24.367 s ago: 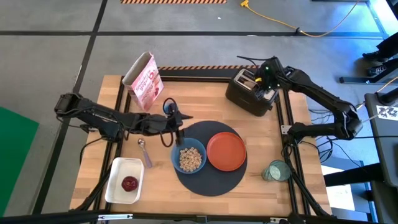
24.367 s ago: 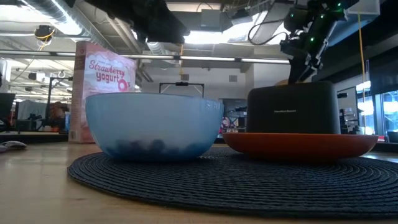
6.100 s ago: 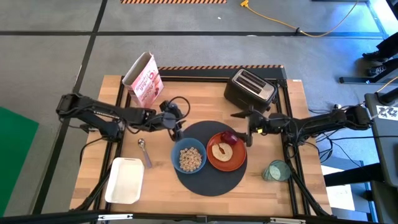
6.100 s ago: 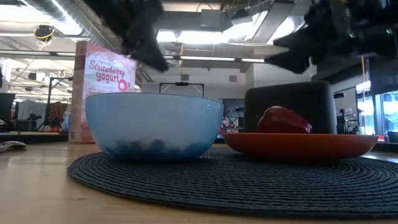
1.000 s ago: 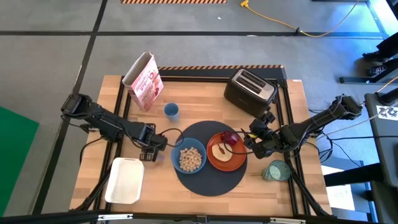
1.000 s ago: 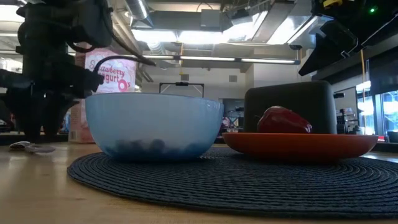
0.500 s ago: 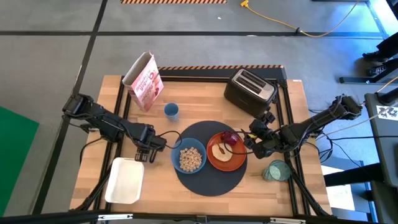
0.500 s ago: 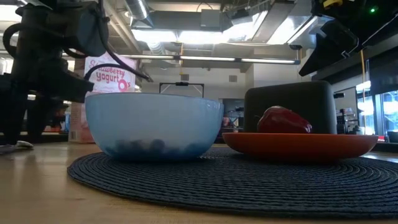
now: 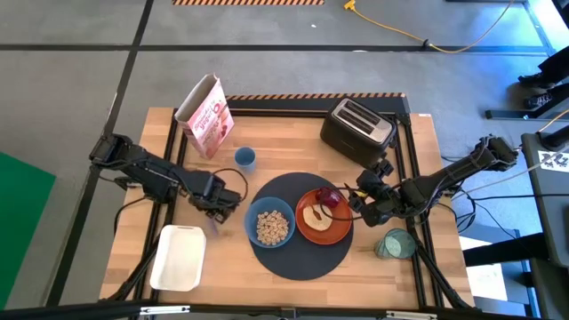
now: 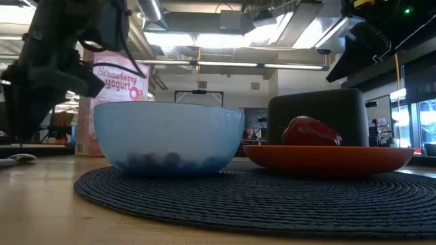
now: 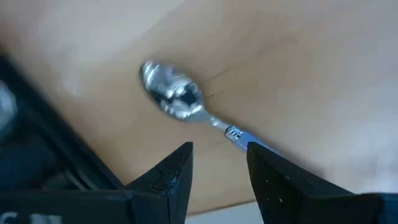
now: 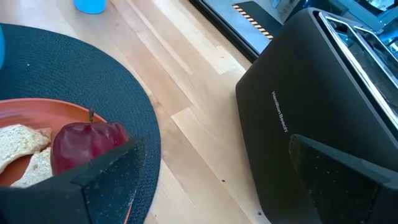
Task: Arrange a breakfast setting
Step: Put the blue spoon on the mat
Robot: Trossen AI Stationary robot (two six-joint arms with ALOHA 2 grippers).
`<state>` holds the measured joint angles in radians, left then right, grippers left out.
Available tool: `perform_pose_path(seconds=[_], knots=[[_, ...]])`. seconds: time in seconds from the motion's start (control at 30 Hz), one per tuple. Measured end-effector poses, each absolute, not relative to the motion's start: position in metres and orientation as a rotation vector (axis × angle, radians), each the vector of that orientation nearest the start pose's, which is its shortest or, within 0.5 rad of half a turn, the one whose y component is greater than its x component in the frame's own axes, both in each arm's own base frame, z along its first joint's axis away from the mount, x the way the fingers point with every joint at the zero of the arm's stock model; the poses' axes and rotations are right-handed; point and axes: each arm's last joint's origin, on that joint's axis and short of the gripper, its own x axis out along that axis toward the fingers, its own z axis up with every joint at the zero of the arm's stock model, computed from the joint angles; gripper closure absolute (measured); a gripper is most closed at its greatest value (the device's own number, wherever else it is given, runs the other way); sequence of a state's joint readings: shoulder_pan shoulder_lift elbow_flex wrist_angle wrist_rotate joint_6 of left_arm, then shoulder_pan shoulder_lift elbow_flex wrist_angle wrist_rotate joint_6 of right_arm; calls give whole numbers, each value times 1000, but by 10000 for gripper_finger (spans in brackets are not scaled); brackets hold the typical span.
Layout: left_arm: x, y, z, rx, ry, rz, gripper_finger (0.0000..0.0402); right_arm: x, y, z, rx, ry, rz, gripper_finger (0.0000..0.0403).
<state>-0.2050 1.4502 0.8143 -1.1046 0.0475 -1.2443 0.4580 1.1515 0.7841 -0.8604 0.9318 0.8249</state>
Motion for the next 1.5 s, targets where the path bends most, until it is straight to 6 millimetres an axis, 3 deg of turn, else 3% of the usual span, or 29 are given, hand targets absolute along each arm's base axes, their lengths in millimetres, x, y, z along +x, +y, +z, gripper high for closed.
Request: perform_pose_path(seconds=[0.27, 0.67, 0.77, 0.97, 1.1, 1.27, 1.5], knots=[[192, -46, 149, -938, 1479, 1051, 255, 182, 64, 233, -43, 683, -736, 20], [177, -41, 127, -968, 1459, 1077, 259, 182, 64, 233, -52, 691, -728, 20], [178, -41, 126, -965, 1449, 1071, 280, 182, 64, 233, -53, 690, -730, 20], [180, -41, 126, -961, 1419, 1059, 360, 182, 64, 233, -51, 692, -727, 20], [181, -41, 126, -948, 1400, 1063, 392, 182, 64, 233, -51, 693, -727, 20], [188, -39, 135, -867, 1307, 1080, 390, 182, 64, 233, -51, 693, -726, 20], [202, -39, 171, -852, 1184, 981, 394, 182, 64, 233, -36, 704, -712, 20]])
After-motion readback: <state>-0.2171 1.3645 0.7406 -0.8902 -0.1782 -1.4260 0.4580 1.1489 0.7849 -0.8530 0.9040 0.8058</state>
